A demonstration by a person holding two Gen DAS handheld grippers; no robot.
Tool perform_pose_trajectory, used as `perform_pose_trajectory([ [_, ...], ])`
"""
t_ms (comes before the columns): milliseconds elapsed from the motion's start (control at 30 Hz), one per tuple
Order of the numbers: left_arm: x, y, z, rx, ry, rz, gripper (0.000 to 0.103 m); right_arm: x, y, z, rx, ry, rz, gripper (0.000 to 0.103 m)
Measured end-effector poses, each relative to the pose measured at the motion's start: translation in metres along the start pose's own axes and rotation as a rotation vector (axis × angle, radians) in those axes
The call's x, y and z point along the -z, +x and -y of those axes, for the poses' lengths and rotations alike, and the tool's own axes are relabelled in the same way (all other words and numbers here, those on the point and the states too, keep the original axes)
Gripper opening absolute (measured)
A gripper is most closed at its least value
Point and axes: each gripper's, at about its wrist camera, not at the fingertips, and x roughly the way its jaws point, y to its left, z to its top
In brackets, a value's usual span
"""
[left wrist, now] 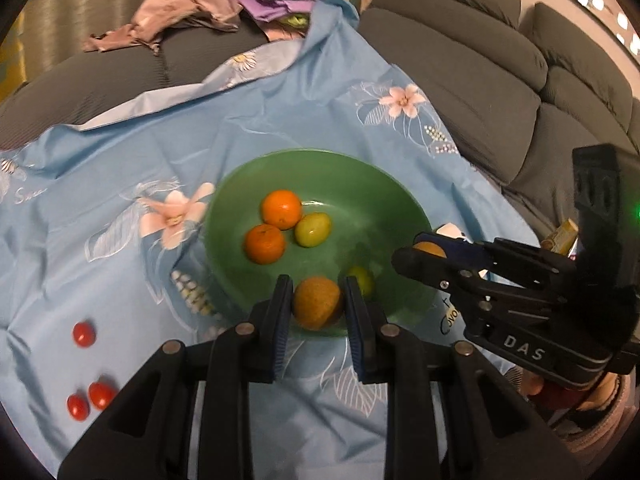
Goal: Organize fruits
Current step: 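Carry both small yellow fruits over the green bowl and open both tools, then move both tools back toward the red cherry tomatoes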
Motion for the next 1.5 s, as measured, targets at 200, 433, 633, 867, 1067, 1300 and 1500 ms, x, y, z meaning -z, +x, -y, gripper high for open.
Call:
perform_pose_trajectory([
  [200, -0.004, 0.027, 0.0, -0.015, 0.01, -0.046, 0.026, -0.002, 0.011, 0.012, 0.028, 0.006, -0.017, 0.029],
  [433, -0.001, 0.037, -0.005, -0.049, 0.003, -0.068, 0.027, -0.002, 0.021, 0.013, 0.046, 0.001, -0.043, 0.029],
  [633, 0.0, 0.025, -0.007, -0.07, -0.008, -0.04, 0.058, -0.005, 0.018, 0.009, 0.068, -0.004, -0.042, 0.035],
  [867, 0.025, -0.018, -0.026, -0.101, -0.069, 0.005, 0.069, -0.001, -0.005, 0.016, 0.044, 0.043, -0.007, 0.035],
  [1067, 0.077, -0.054, -0.061, -0.189, -0.184, -0.013, 0.071, 0.008, -0.021, 0.027, 0.058, 0.098, -0.009, 0.036],
  [1300, 0.137, -0.095, -0.095, -0.273, -0.334, -0.031, 0.071, 0.015, -0.024, 0.006, 0.013, 0.071, -0.023, 0.036],
  [1500, 0.176, -0.12, -0.111, -0.314, -0.43, -0.038, 0.071, 0.02, -0.021, -0.026, -0.04, -0.002, -0.044, 0.036],
])
